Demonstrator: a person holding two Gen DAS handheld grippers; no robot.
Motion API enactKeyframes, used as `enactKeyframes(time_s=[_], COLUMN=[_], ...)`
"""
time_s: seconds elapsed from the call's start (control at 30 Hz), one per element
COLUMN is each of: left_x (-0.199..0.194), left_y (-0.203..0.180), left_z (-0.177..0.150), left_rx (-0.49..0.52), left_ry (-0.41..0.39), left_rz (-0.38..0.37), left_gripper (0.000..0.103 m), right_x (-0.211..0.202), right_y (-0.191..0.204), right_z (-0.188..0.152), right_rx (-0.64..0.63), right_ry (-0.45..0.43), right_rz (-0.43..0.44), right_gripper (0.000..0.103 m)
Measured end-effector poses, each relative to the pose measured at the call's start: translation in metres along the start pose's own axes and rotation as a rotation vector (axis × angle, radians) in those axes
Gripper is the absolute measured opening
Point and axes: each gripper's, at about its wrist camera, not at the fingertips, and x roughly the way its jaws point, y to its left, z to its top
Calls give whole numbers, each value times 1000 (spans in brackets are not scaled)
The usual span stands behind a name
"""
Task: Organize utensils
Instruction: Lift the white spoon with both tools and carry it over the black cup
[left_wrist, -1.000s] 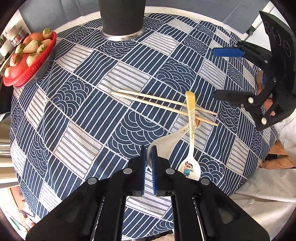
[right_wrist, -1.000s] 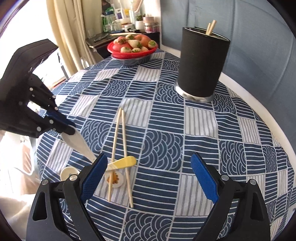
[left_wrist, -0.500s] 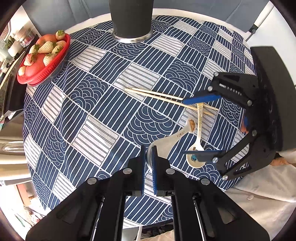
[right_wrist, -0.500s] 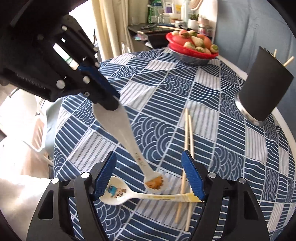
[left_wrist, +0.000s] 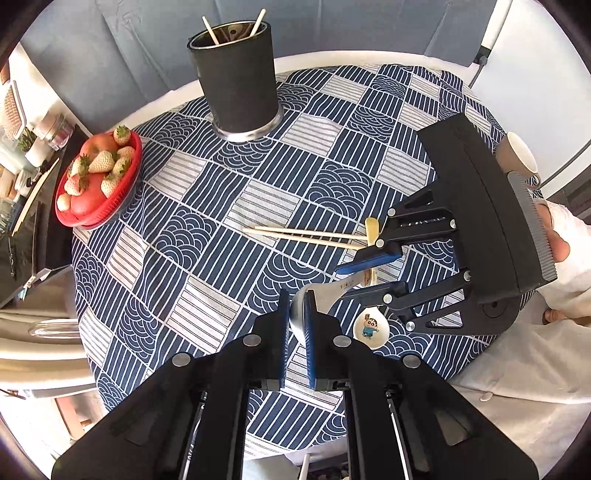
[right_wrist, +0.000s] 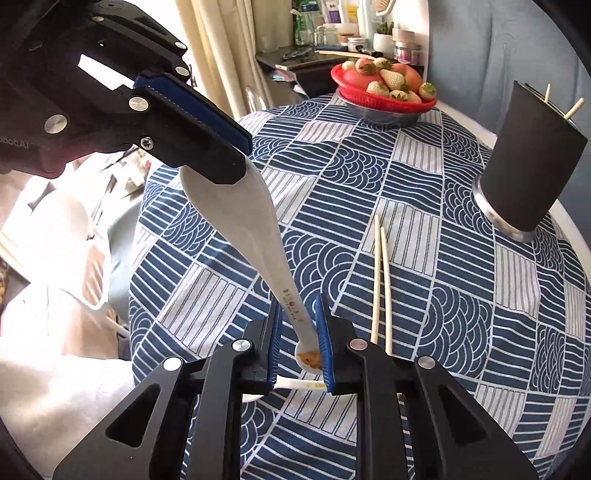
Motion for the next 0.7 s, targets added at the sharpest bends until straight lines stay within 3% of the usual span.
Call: enactKeyframes(time_s=[0.5,0.7], left_x=[-46,-67], left_y=[-28,-31], left_z=[51,73], left_rx=[155,226], left_ry=[-69,-128], left_rz=[49,47], left_gripper=[9,10], right_x=[-58,-81], right_y=[-32,-53], right_z=[12,18], right_rx=[46,130], right_ry=[-131,-221], right_rz=[-83,-43], right_gripper=[17,17])
